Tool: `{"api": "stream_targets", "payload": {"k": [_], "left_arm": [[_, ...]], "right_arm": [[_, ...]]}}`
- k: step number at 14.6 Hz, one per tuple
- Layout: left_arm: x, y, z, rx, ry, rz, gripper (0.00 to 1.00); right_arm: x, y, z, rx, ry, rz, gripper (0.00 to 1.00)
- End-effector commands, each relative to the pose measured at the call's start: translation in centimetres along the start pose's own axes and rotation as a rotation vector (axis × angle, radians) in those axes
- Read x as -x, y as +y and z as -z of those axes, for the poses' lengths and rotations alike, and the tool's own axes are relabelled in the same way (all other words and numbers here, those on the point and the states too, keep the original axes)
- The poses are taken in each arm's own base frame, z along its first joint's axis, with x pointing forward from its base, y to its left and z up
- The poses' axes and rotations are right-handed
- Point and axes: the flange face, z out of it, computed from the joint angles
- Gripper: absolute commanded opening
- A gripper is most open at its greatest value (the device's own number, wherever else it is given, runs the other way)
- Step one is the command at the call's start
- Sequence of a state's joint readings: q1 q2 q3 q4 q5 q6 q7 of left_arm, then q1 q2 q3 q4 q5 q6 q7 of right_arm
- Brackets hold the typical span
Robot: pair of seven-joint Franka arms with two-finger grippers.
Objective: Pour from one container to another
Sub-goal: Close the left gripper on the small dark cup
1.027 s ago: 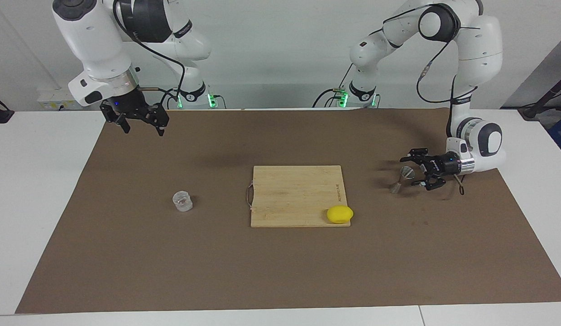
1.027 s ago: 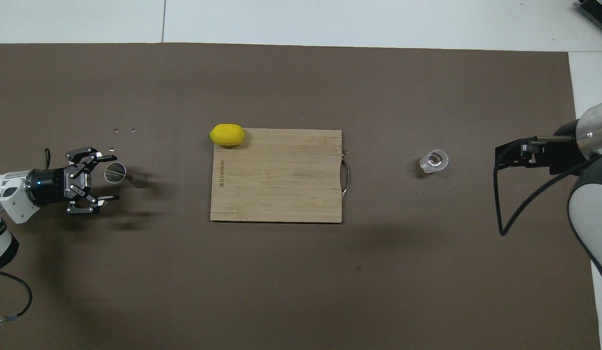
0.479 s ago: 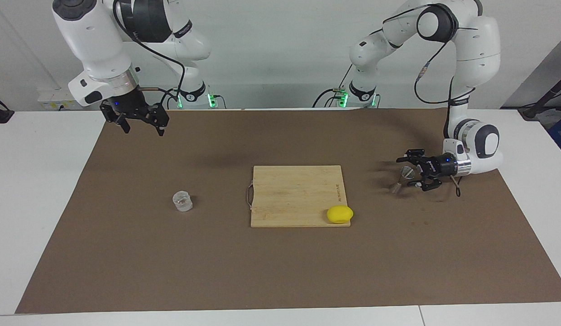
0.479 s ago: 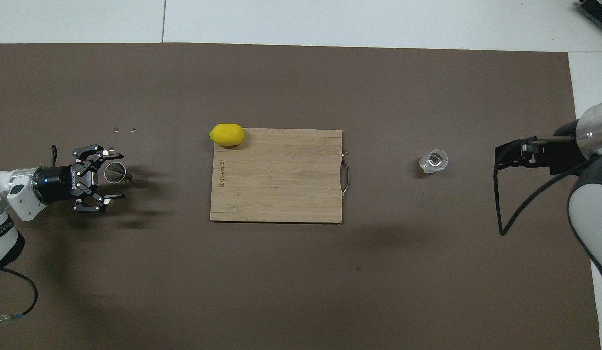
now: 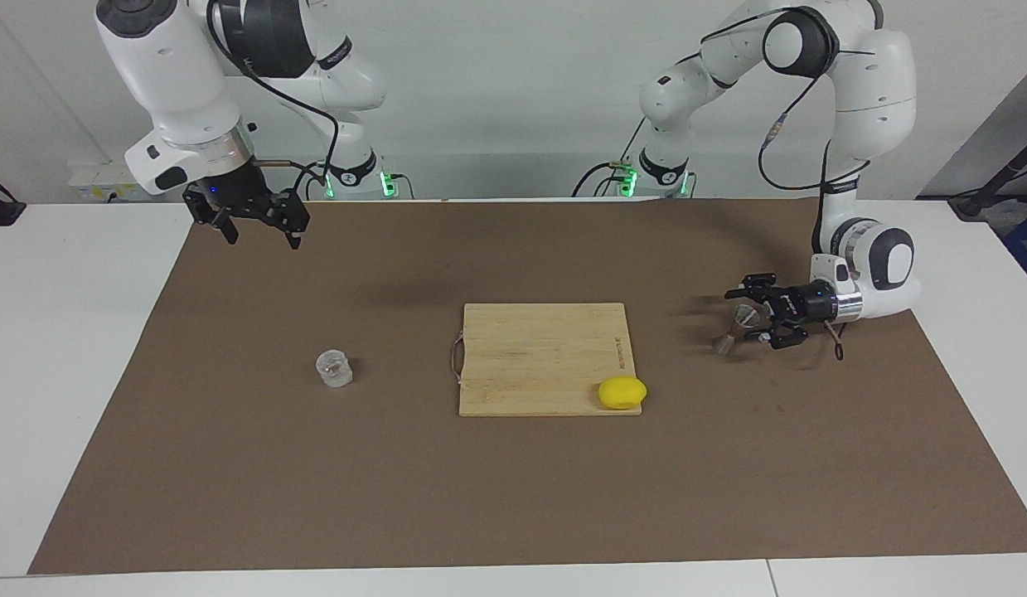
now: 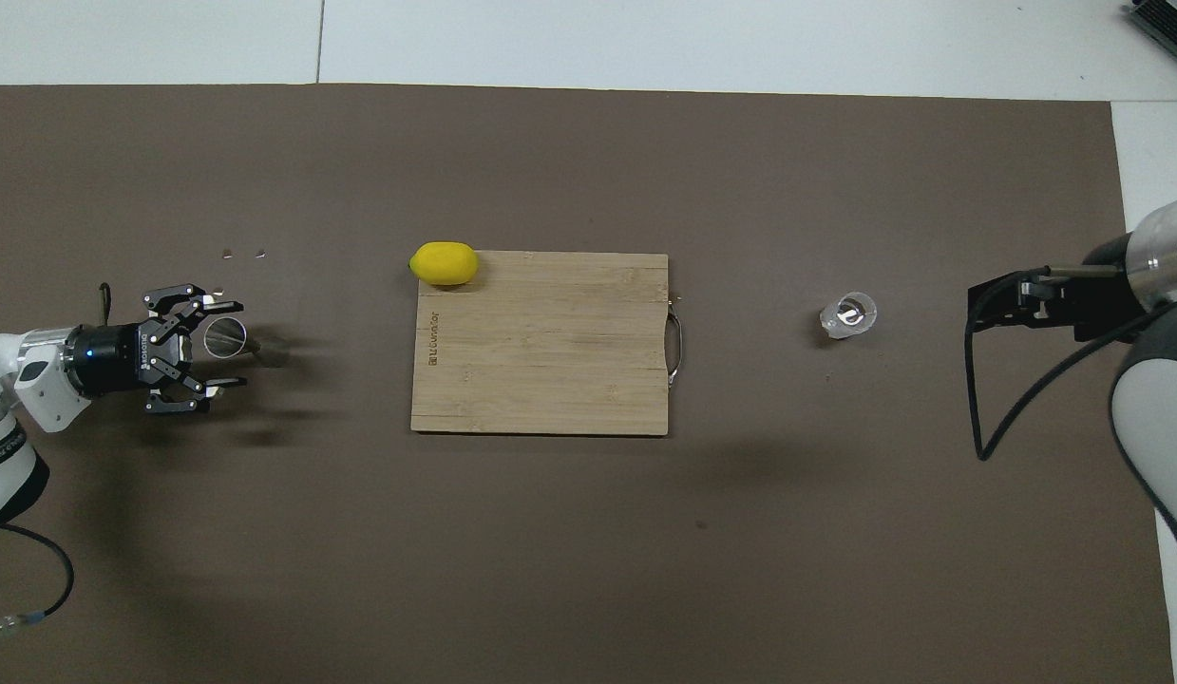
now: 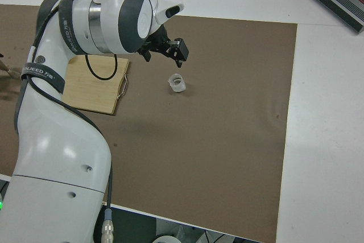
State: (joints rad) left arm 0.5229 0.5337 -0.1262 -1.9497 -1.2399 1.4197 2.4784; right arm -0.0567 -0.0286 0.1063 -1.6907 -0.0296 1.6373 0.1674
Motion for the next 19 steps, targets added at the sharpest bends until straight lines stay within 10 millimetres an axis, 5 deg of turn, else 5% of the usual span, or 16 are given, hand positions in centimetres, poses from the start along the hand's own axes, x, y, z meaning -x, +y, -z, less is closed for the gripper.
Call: {"api": "stream_targets", "payload": {"k": [1,4,8,9,16,19], "left_arm": [[-0.1,0.1,0.2,-0.017,0.009,-0.019,0.77],[-0.1,0.0,0.4,-0.024,0.002,-0.02,0.59],[-0.1,0.0,0.5,-0.026,-0.002,-0.02,0.09],[0.0,0.0,0.5,-0.028,-0.004,-0.02,0.04],[-1.0,-0.4,-0.7,-0.005,-0.006,0.052,0.0],[-3.2,-0.7,-1.6,0.005,-0.021,0.056,0.0]], "right_arm": [[0.6,0.3,0.1,0.003,0.005,-0.006,1.0],[0.6,0.3,0.2,0.003,0.007,-0.008,1.0],[0.6,0.4,0.1,0.003,0.007,-0.011,1.0],[0.6,0.5,0.1,0.002,0.006,-0.013,1.0],[0.5,0.0,0.3,0.001,0.016,-0.002,1.0],[0.4,0.5,0.2,0.002,0.009,-0.013,1.0]]}}
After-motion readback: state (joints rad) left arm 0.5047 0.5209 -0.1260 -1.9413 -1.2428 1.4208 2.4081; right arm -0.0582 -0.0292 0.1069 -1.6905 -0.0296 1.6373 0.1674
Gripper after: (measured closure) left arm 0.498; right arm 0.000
